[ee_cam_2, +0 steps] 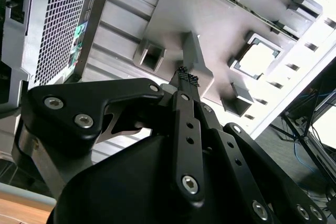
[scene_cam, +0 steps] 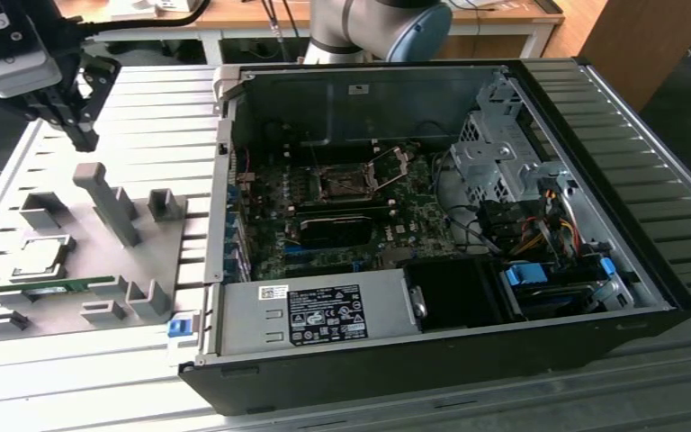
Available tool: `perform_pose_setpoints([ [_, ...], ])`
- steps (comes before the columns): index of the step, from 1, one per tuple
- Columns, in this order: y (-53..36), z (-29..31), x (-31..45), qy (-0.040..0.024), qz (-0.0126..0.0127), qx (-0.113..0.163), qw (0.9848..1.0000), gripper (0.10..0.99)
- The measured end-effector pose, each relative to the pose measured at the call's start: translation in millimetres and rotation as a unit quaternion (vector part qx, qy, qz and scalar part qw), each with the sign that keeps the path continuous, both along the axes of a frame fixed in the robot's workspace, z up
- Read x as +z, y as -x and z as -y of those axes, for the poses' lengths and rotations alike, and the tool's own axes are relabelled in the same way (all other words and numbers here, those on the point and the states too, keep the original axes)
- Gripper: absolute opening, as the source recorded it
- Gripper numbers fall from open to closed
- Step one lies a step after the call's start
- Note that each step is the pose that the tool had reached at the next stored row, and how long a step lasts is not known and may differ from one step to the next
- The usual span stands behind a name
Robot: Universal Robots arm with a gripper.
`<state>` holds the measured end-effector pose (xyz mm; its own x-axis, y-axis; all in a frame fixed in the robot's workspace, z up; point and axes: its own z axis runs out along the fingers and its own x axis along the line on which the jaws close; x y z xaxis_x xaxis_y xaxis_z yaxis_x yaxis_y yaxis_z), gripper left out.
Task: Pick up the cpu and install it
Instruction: 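Reach for the cpu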
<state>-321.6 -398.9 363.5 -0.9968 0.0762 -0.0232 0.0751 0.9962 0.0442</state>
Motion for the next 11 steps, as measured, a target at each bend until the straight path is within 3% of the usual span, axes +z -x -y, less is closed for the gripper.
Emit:
perform_pose_setpoints([
  [11,12.4,0.0,-1.0,0.0000,0.0000,0.000,1.0000,0.106],
])
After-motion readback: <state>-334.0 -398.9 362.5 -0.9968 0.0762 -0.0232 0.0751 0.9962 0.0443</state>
